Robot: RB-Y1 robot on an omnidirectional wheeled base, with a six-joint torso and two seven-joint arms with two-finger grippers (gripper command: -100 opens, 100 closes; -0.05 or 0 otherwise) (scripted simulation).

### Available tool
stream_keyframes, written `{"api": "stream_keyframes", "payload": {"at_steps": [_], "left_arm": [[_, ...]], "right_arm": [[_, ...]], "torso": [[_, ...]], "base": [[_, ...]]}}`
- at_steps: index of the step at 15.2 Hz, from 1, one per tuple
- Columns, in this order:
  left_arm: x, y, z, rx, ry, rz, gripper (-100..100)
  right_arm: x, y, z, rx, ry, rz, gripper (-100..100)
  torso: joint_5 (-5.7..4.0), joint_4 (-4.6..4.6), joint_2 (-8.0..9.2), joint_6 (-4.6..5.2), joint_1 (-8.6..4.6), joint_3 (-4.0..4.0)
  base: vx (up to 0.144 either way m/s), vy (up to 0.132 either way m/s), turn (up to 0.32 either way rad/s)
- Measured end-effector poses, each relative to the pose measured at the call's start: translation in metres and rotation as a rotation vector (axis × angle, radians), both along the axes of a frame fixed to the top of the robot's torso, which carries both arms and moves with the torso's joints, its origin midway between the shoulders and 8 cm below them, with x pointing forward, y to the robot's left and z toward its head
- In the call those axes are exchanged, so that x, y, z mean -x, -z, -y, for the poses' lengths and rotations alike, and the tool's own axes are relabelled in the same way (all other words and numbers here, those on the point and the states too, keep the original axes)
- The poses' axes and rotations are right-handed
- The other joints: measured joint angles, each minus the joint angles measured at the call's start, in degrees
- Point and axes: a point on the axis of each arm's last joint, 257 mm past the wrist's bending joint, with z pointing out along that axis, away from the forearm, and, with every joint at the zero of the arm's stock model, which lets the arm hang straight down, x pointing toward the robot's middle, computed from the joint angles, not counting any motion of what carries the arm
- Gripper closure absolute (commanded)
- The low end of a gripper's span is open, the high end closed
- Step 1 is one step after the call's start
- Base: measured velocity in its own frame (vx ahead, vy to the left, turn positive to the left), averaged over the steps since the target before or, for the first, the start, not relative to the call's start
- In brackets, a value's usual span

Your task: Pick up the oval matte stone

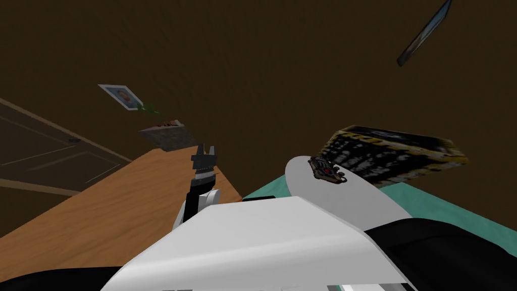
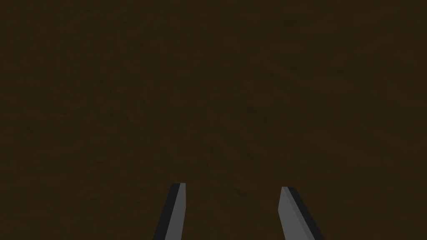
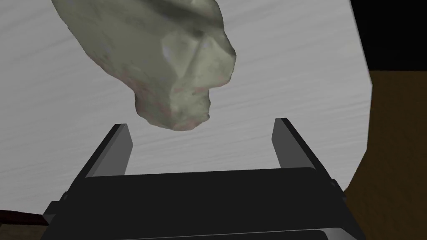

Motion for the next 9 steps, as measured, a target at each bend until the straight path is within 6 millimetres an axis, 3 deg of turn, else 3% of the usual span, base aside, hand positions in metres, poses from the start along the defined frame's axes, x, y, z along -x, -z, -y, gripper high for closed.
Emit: {"api": "stream_keyframes", "payload": {"at_steps": [3,9], "left_arm": [[0.0,0.0,0.0,0.0,0.0,0.0,0],[0.0,0.0,0.0,0.0,0.0,0.0,0]], "right_arm": [[0.034,0.005,0.006,0.024,-0.011,-0.077,-100],[0.082,0.009,0.013,0.05,-0.021,-0.193,-100]], "torso": [[0.01,0.0,-0.01,-0.01,0.02,0.0],[0.01,0.0,0.01,0.01,0.04,0.01]], "base": [[0.035,0.0,0.206],[0.032,0.002,0.175]]}}
